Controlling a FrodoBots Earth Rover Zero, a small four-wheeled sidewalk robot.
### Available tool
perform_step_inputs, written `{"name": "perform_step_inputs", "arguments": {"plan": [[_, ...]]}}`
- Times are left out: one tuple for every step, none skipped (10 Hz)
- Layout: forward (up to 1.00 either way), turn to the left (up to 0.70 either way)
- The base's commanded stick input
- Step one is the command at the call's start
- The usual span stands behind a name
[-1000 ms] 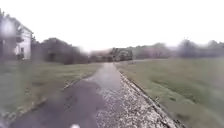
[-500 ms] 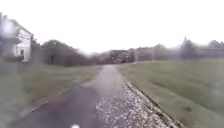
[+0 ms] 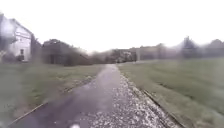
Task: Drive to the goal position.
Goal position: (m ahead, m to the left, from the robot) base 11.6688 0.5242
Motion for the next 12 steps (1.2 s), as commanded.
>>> {"name": "perform_step_inputs", "arguments": {"plan": [[1.0, 0.0], [1.0, 0.0], [1.0, 0.0], [1.0, 0.0], [1.0, 0.0], [1.0, 0.0], [1.0, 0.0], [1.0, 0.0], [1.0, 0.0], [1.0, 0.0], [1.0, 0.0], [1.0, 0.0]]}}
